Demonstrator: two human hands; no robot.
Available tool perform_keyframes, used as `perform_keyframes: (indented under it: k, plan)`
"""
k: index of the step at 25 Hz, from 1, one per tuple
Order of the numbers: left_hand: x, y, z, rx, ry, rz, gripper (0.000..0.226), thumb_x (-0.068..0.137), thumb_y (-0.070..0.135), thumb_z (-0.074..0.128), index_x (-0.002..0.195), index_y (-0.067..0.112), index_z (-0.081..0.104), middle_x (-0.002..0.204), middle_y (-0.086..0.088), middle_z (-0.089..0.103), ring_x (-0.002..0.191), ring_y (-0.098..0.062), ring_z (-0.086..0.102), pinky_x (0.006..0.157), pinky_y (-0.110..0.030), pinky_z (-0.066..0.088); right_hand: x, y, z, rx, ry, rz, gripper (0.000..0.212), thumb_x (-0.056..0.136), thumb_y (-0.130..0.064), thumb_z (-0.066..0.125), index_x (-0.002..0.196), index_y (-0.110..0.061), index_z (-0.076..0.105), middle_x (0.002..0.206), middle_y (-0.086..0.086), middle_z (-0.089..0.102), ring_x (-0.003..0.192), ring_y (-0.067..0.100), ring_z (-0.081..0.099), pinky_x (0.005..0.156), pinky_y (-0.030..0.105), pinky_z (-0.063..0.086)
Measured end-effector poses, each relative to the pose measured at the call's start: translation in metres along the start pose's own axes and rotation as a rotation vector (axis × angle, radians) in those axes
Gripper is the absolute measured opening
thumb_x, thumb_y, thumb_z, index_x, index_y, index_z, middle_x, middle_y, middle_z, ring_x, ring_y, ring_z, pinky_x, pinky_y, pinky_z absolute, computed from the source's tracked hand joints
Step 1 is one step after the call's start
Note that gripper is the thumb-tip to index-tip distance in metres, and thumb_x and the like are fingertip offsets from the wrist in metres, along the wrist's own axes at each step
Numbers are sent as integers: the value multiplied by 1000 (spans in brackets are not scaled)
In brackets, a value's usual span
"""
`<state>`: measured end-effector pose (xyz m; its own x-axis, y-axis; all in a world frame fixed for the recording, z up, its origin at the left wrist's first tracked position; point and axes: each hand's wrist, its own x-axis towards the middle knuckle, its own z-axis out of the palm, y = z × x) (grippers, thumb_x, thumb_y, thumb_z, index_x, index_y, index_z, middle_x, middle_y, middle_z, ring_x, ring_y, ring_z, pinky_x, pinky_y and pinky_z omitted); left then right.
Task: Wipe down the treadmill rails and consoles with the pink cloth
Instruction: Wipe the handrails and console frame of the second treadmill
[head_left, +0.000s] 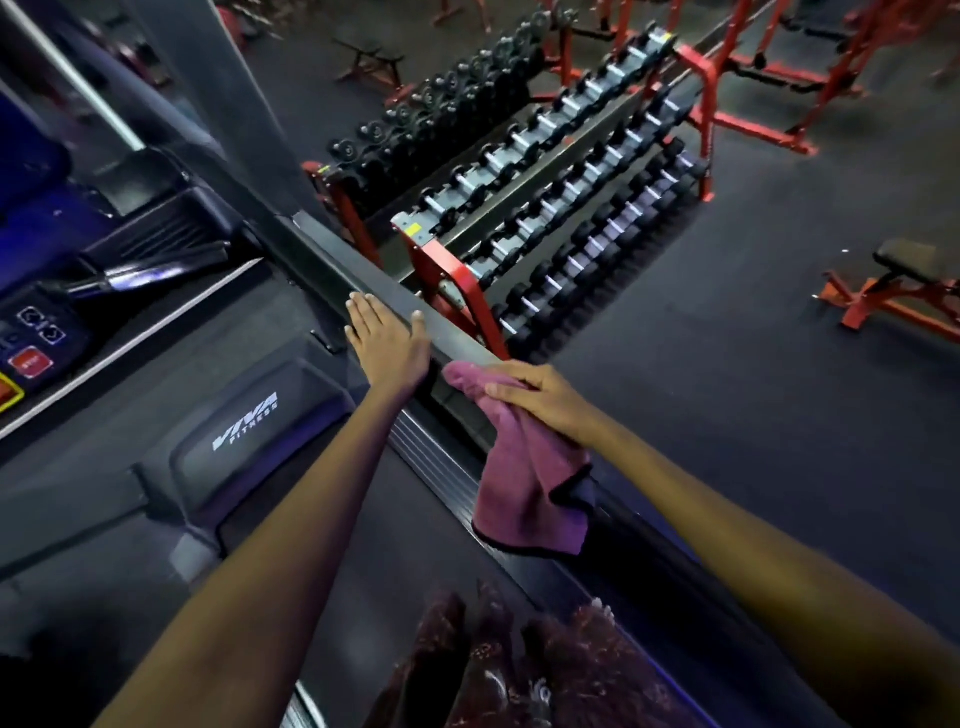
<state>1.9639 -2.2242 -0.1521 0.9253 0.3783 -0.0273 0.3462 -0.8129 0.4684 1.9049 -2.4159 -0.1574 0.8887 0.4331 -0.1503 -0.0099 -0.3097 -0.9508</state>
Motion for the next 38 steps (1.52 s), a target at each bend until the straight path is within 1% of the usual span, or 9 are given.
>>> perform_keyframes:
  k: [2,7,12,18,21,24,26,32,38]
  plan:
    - [0,5,4,-15,64,-59,70,98,37,36,147,-1,3,157,-14,-3,145,-24,-5,117,-40,-1,-6,16,-3,44,-43,11,35,91,-6,55,125,-1,55,120,-1,57,102,-1,51,84,-1,35]
    - [6,15,5,-28,103,-184,65,99,37,33,148,2,8,157,-11,2,145,-22,-1,116,-40,2,20,19,-2,119,-3,-68,29,88,-1,59,115,8,60,118,22,59,100,13,52,81,0,37]
    - [5,15,11,-68,203,-217,60,99,30,36,147,0,13,157,-13,8,145,-24,4,115,-33,2,3,47,-7,247,-31,-57,31,87,0,59,118,2,59,110,8,59,88,-13,55,86,6,38]
    - [6,19,13,-37,202,-266,60,100,29,36,147,1,12,157,-15,6,145,-26,3,115,-33,2,41,44,-5,260,-99,-72,35,90,-5,57,125,-2,56,120,8,59,109,14,54,97,23,43]
    - [7,17,13,-62,196,-246,59,100,26,36,147,0,12,156,-15,5,145,-26,1,115,-31,0,28,57,-2,327,-85,-76,31,87,-12,60,119,-12,60,111,-2,61,103,11,58,90,16,44]
    - [7,16,13,-66,210,-252,59,100,27,36,147,1,12,157,-14,5,145,-24,1,115,-31,0,20,78,-6,392,-158,-24,31,88,-10,60,112,-28,60,109,-3,64,103,12,60,88,19,47]
    - [9,15,13,-65,210,-252,59,100,27,36,147,2,13,157,-12,5,145,-23,2,115,-31,0,40,77,-1,361,-144,-31,35,87,-7,60,116,-27,60,113,0,64,104,17,60,89,23,47]
    - [7,17,14,-102,220,-243,55,100,23,35,146,1,14,157,-13,7,145,-22,2,115,-28,-1,44,57,3,358,-102,-132,38,83,-18,60,120,-8,61,109,0,62,100,-1,57,93,14,41]
    - [5,18,12,-157,243,-236,51,101,19,32,147,3,17,157,-10,9,145,-20,4,116,-30,0,75,51,3,350,-165,-52,35,89,-11,59,120,-28,56,99,-11,58,89,-4,56,82,16,44]
